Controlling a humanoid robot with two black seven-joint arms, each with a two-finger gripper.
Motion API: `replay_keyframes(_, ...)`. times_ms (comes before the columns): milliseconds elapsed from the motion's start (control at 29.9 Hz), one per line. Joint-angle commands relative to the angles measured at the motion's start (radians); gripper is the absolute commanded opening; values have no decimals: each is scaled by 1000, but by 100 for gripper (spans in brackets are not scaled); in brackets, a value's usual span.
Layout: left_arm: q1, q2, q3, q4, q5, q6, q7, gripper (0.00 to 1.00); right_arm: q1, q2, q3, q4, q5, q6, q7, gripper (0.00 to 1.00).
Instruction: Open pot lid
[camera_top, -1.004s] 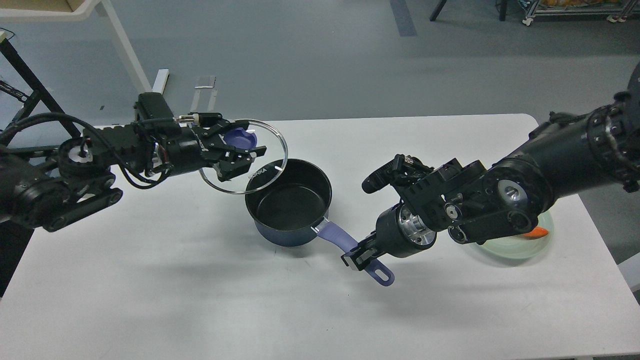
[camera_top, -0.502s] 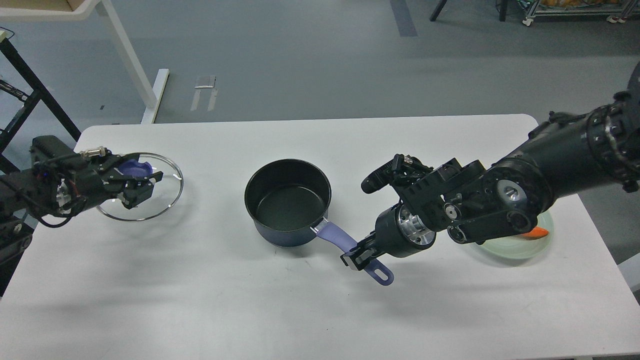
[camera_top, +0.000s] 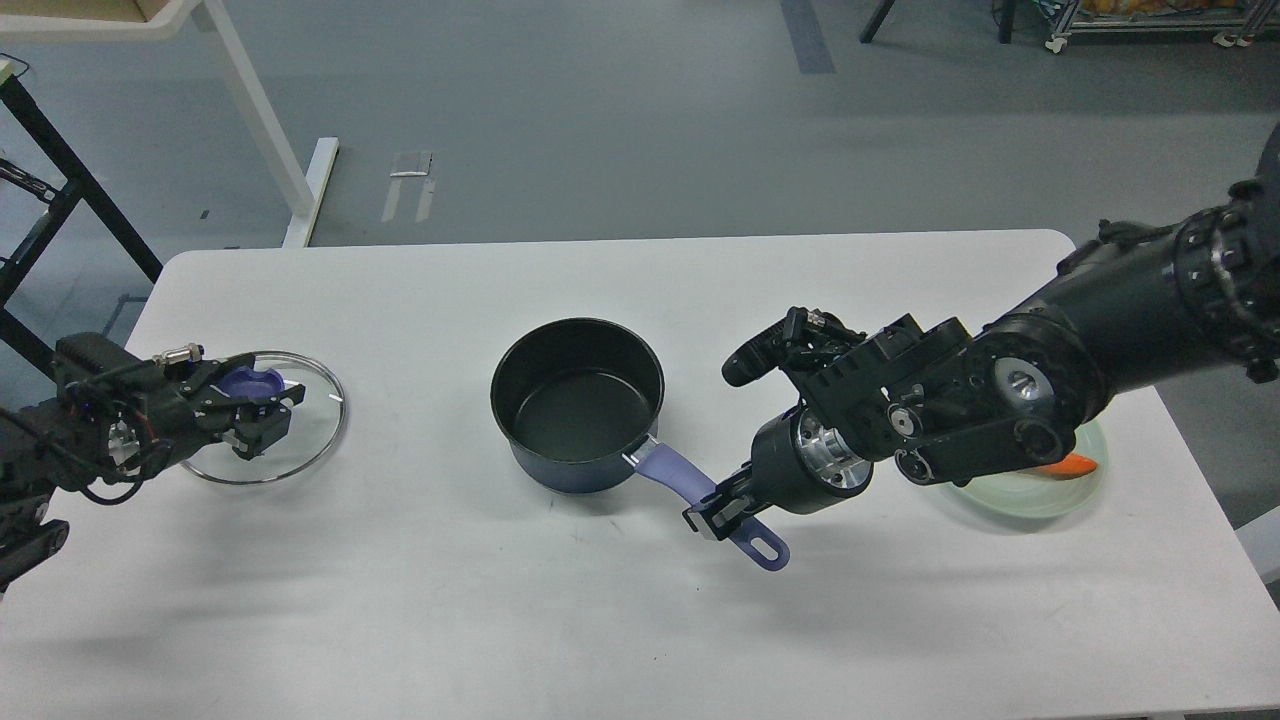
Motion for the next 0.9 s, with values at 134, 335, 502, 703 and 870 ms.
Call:
replay_keyframes(134,2,-4,-2,4,-6,0,0,76,-2,-3,0,0,0,0,0,16)
replay_keyframes(335,-3,-2,-12,4,-44,0,0,87,-2,-3,2,-1,8,-1,0,19)
replay_keyframes(502,-33,2,-16,3,-253,-3,0,98,1,-6,3,-3,6,-3,0,25)
replay_keyframes(703,-121,7,-18,-5,-621,-27,0,99,1,-7,3,-6,8,-9,0,60)
replay_keyframes(870,-184,7,-18,-8,-911,-90,0,99,6,-32,37,-5,12,-9,1,75)
